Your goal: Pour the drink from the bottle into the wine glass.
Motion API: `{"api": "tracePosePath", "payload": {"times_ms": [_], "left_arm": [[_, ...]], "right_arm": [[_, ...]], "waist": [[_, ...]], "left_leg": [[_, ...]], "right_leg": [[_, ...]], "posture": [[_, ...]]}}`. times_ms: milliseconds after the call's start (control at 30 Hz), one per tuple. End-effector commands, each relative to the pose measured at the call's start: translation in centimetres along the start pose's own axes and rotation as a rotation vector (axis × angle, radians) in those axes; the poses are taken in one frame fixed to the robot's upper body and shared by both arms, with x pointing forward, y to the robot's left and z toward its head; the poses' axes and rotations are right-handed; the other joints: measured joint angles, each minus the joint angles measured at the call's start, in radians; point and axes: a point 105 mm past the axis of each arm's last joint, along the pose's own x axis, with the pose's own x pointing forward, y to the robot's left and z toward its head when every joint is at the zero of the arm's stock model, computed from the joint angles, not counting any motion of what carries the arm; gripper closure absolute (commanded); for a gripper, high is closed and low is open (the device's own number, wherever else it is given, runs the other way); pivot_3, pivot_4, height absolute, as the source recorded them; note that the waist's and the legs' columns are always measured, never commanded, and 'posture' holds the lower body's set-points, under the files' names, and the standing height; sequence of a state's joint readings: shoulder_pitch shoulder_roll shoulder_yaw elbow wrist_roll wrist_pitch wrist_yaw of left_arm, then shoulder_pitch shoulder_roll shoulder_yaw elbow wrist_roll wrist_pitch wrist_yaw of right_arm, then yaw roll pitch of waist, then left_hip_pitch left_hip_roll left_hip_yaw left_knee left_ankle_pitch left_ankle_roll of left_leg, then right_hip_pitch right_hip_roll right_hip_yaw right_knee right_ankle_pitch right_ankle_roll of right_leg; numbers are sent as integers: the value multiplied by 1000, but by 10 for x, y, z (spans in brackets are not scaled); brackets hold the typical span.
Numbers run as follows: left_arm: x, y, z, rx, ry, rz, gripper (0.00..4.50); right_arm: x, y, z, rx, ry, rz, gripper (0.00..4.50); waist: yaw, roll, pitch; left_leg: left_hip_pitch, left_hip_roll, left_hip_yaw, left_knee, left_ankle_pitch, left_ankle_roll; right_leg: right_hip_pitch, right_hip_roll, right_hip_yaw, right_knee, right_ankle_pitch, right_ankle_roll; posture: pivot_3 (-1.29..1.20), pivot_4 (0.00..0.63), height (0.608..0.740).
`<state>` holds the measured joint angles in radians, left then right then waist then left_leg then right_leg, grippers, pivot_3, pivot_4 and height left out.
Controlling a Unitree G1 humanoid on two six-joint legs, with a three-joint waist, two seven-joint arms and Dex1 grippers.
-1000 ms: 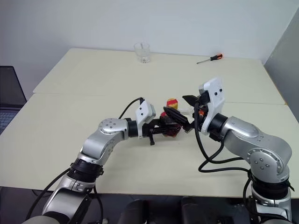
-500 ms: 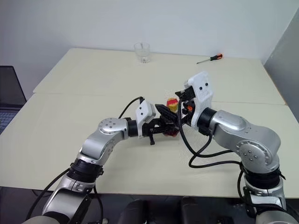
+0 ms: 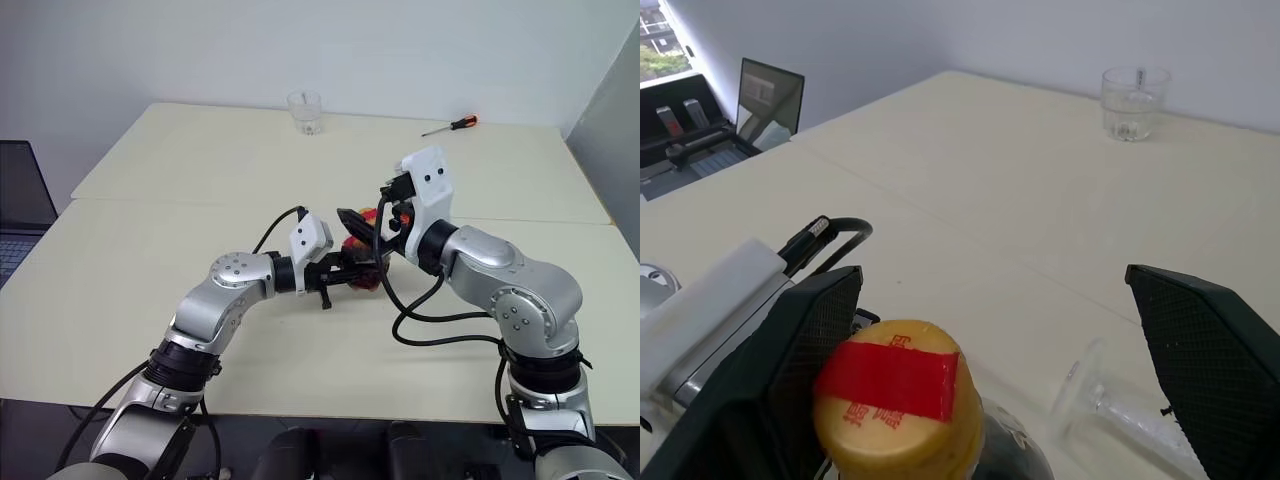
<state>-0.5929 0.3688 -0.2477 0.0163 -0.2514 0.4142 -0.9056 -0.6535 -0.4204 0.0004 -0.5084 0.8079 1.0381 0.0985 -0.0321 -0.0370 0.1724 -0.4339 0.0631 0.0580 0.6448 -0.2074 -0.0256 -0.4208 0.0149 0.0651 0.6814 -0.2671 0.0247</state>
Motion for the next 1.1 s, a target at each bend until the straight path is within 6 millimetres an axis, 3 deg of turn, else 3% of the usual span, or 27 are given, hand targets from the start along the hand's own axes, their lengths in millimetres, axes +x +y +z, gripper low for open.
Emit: {"api": "tracePosePath", "payload": {"times_ms": [33, 300, 400, 667, 867, 1000, 1100], "left_arm": [[-4, 3, 19, 49, -58, 8, 3852], [-4, 2, 19, 51, -59, 7, 3852], [-4, 3, 19, 52, -57, 13, 3852], [-5, 3, 19, 52, -54, 15, 3852], [-5, 4, 18, 50, -51, 12, 3853], [-4, 3, 18, 51, -51, 7, 3854], [-4, 4, 18, 52, -52, 6, 3858]], "right_arm": [[-11, -10, 14, -24, -62, -42, 0], [-18, -6, 12, -2, -69, 3, 0], [-19, -2, 10, 3, -62, 26, 618], [-23, 3, 7, 4, -46, 56, 3288], [-27, 5, 9, 1, -63, 71, 3286], [-41, 6, 33, 0, -188, 145, 3286], [-47, 3, 38, 12, -211, 153, 3288]], "waist": [[0, 0, 0], [0, 0, 0], [0, 0, 0], [0, 0, 0], [0, 0, 0], [0, 0, 0], [0, 0, 0]], "left_leg": [[0, 0, 0, 0, 0, 0], [0, 0, 0, 0, 0, 0], [0, 0, 0, 0, 0, 0], [0, 0, 0, 0, 0, 0], [0, 0, 0, 0, 0, 0], [0, 0, 0, 0, 0, 0], [0, 0, 0, 0, 0, 0]], "right_leg": [[0, 0, 0, 0, 0, 0], [0, 0, 0, 0, 0, 0], [0, 0, 0, 0, 0, 0], [0, 0, 0, 0, 0, 0], [0, 0, 0, 0, 0, 0], [0, 0, 0, 0, 0, 0], [0, 0, 0, 0, 0, 0]], "posture": [[0, 150, 740], [0, 150, 740], [0, 150, 740], [0, 150, 740], [0, 150, 740], [0, 150, 740], [0, 150, 740]]}}
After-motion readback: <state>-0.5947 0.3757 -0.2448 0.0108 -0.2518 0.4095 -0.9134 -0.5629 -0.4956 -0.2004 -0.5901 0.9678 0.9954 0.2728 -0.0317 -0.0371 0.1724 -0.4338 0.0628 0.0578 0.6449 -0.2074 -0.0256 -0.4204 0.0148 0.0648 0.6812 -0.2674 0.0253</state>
